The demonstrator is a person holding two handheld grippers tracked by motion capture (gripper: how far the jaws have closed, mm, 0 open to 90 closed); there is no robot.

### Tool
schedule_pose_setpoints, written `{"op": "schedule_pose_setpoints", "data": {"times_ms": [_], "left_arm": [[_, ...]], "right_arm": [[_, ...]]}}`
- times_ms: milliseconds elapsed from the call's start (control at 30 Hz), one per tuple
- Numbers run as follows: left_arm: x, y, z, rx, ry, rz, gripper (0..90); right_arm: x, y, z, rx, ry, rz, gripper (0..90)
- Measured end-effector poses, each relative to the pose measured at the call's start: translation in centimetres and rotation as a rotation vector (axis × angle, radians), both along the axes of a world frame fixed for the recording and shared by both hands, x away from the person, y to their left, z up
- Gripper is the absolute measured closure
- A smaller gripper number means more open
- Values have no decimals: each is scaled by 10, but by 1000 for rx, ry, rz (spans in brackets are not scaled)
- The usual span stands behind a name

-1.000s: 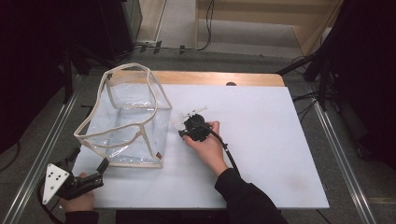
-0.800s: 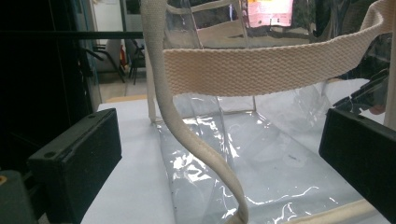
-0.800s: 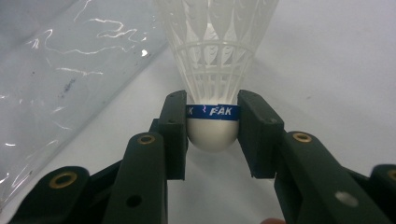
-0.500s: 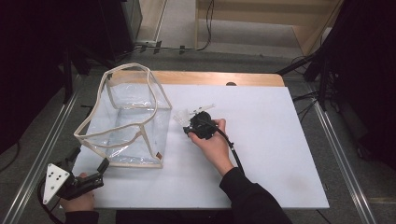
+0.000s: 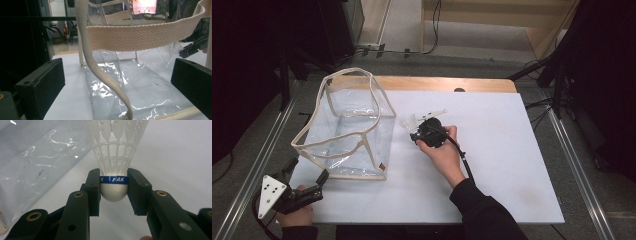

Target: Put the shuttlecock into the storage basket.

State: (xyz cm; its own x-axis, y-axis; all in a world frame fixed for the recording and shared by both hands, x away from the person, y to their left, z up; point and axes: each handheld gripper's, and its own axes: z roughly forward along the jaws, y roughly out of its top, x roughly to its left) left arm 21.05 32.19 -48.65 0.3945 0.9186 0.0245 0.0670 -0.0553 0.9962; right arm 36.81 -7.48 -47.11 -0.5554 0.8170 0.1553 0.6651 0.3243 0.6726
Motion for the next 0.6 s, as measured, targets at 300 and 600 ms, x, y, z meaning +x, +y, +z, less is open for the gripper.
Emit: {"op": "schedule_pose_setpoints", "data": {"times_ms": [300, 600], "left_arm": [[0, 0, 0, 1, 0, -1, 0], [0, 0, 0, 1, 0, -2, 0]], "right_arm": [[-1, -4, 6, 14, -18, 6, 631], [-3, -5, 13, 41, -57, 11, 631]]}}
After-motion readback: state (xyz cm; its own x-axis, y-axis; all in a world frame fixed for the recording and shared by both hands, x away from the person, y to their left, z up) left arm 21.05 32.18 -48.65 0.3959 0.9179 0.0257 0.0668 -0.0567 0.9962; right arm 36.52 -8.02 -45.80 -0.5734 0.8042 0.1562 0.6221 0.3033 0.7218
